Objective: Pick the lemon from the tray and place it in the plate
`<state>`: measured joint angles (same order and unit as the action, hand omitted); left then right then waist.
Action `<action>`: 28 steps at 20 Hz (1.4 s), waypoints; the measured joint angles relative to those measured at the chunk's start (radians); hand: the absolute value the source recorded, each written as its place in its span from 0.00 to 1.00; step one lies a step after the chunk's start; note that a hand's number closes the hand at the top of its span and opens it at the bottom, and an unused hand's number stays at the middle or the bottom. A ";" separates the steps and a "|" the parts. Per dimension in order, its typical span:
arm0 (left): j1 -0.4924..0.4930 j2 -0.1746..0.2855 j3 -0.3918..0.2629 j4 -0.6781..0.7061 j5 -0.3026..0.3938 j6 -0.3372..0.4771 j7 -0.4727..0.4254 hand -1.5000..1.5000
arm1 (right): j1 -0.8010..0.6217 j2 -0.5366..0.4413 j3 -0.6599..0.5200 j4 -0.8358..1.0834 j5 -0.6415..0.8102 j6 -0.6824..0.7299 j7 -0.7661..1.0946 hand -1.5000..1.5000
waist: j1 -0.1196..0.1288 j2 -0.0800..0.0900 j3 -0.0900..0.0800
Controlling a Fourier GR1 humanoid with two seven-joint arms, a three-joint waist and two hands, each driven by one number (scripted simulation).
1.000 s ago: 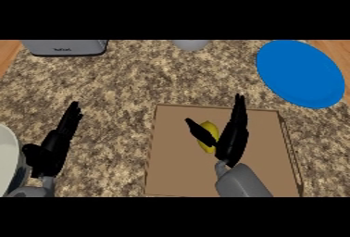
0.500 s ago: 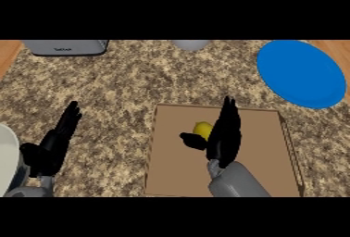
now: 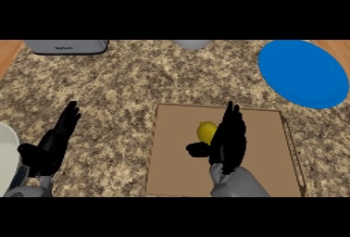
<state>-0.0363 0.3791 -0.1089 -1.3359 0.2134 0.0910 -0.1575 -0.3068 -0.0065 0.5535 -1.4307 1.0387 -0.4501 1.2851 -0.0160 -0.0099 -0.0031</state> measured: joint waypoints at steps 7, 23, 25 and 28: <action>-0.007 0.001 0.006 -0.007 0.002 -0.021 0.004 0.50 | 0.004 -0.001 -0.038 -0.020 -0.037 0.089 -0.005 0.00 | 0.014 0.005 0.001; -0.030 -0.022 0.024 0.028 -0.024 -0.033 -0.003 0.50 | 0.013 -0.002 -0.092 0.034 -0.099 0.176 -0.063 1.00 | 0.020 0.003 0.001; -0.032 -0.038 0.017 0.028 -0.038 -0.025 -0.005 0.50 | 0.002 -0.002 -0.083 0.042 -0.114 0.181 -0.073 1.00 | 0.020 0.002 0.000; -0.031 -0.045 0.016 0.017 -0.044 -0.029 0.004 0.50 | -0.032 -0.007 -0.085 0.080 -0.138 0.182 -0.090 1.00 | 0.022 0.001 -0.001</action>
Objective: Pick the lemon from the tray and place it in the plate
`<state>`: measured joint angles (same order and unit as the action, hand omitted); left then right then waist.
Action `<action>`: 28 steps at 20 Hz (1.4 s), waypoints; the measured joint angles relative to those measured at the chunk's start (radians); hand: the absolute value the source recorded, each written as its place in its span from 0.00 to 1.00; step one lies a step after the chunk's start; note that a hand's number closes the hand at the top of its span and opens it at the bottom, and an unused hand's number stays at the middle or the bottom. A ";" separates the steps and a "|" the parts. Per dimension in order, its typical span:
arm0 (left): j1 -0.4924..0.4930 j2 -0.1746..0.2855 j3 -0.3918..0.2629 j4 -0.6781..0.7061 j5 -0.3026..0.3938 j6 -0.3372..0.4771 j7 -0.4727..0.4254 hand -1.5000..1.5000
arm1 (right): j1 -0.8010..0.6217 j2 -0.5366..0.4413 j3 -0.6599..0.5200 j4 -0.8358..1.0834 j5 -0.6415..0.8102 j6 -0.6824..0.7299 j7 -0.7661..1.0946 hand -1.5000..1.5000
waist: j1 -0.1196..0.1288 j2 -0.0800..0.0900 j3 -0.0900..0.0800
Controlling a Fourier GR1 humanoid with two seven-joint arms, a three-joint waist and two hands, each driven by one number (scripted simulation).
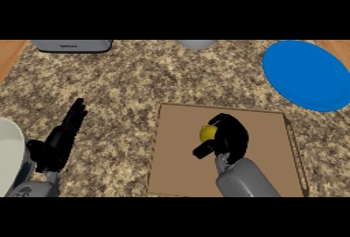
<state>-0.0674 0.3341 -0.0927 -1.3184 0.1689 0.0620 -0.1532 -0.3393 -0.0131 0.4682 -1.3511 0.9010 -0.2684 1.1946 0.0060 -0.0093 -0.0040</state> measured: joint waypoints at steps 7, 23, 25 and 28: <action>-0.001 0.001 0.020 0.005 -0.006 -0.018 0.004 0.50 | -0.026 -0.003 0.036 0.023 0.084 -0.006 -0.014 1.00 | -0.003 -0.004 -0.001; 0.062 0.002 0.063 -0.005 0.007 0.007 -0.020 0.50 | 0.221 -0.767 -0.418 0.010 -0.387 0.056 -0.911 1.00 | -0.085 0.003 0.013; 0.068 0.007 0.065 -0.010 0.010 0.000 -0.020 0.50 | 0.239 -0.834 -0.498 0.049 -0.466 0.077 -1.048 1.00 | -0.078 0.003 0.013; 0.063 0.001 0.059 -0.007 0.002 0.001 -0.027 0.50 | 0.246 -0.918 -0.629 0.122 -0.577 0.108 -1.242 1.00 | -0.068 0.005 0.011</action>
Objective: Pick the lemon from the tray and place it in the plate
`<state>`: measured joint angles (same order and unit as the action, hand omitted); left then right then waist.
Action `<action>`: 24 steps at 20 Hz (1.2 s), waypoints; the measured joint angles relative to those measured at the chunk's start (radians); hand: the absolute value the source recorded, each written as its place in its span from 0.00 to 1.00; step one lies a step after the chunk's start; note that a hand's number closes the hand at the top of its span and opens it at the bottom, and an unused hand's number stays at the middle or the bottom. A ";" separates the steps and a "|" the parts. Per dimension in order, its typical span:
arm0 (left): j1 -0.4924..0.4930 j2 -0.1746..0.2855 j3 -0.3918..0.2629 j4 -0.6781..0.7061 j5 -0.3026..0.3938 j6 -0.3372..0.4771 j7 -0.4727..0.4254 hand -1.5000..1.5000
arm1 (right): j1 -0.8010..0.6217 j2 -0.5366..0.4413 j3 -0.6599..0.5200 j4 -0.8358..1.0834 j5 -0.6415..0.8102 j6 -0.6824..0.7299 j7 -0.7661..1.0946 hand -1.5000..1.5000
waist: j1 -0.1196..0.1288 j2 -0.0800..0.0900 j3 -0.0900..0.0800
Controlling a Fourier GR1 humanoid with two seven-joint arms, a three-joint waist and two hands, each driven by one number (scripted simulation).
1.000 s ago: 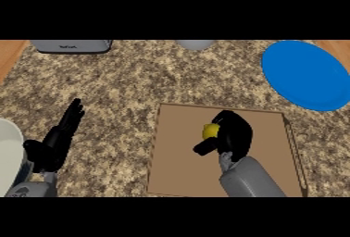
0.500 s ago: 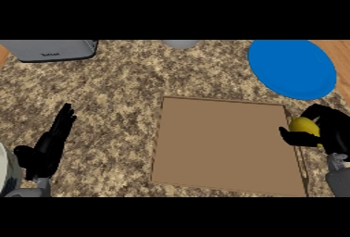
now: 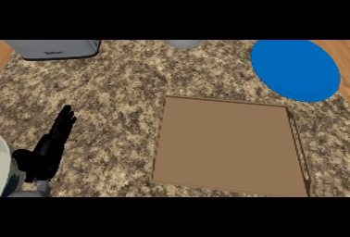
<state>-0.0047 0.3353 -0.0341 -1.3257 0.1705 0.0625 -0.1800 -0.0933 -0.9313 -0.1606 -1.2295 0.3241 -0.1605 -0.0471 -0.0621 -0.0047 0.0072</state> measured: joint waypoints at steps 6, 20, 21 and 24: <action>-0.040 -0.005 -0.017 0.007 -0.013 -0.019 0.012 0.50 | -0.046 -0.097 -0.185 0.275 -0.118 0.057 -0.346 1.00 | 0.049 0.008 -0.003; -0.089 -0.036 -0.023 0.014 -0.053 -0.041 0.041 0.50 | -0.482 -0.084 -0.083 0.635 0.005 0.165 -0.459 1.00 | 0.092 0.012 -0.006; -0.097 -0.040 -0.026 0.009 -0.055 -0.040 0.051 0.50 | -0.513 -0.062 -0.067 0.643 0.018 0.162 -0.442 1.00 | 0.094 0.012 -0.006; -0.095 -0.039 -0.016 0.000 -0.056 -0.043 0.059 0.50 | -0.584 -0.006 -0.038 0.691 0.053 0.149 -0.434 1.00 | 0.094 0.012 -0.006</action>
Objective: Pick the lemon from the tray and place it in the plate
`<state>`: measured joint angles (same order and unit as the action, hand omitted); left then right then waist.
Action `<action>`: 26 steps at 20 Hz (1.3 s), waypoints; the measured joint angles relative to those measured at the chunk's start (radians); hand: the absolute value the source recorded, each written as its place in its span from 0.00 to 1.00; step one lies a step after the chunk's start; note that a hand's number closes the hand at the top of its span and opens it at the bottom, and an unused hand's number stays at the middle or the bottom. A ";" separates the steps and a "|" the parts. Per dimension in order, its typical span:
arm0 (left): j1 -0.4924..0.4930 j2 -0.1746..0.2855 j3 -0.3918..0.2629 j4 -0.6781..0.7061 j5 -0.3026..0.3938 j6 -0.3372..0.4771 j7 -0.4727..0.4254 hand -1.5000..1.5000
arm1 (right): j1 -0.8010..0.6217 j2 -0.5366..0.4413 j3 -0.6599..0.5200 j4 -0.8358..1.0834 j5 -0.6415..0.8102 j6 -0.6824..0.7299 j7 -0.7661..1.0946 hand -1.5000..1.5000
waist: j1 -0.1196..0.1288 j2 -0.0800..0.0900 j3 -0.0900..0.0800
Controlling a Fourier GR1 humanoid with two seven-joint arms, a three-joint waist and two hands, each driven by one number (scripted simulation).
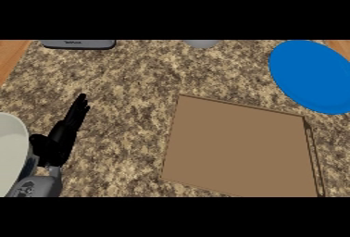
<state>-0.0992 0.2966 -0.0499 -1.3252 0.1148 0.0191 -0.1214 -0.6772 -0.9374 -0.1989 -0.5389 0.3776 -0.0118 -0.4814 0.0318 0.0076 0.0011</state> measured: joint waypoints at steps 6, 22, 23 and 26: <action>0.011 -0.002 0.013 -0.012 -0.001 -0.014 0.000 0.50 | -0.133 0.102 0.037 0.111 0.066 -0.048 0.011 1.00 | 0.003 0.002 0.000; -0.030 -0.027 0.017 0.035 -0.029 -0.026 -0.020 0.50 | -0.304 0.260 -0.056 0.369 0.043 -0.196 0.151 0.00 | 0.023 0.014 0.002; -0.020 -0.024 0.019 0.027 -0.028 -0.029 -0.022 0.50 | -0.306 0.262 -0.070 0.374 0.030 -0.197 0.149 0.00 | 0.024 0.014 0.002; -0.014 -0.022 0.023 0.015 -0.025 -0.033 -0.018 0.50 | -0.302 0.251 -0.131 0.376 -0.028 -0.187 0.121 0.00 | 0.021 0.014 0.003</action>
<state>-0.1135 0.2747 -0.0271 -1.3102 0.0900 -0.0139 -0.1389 -0.9790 -0.6866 -0.3296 -0.1630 0.3498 -0.1989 -0.3601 0.0533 0.0213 0.0041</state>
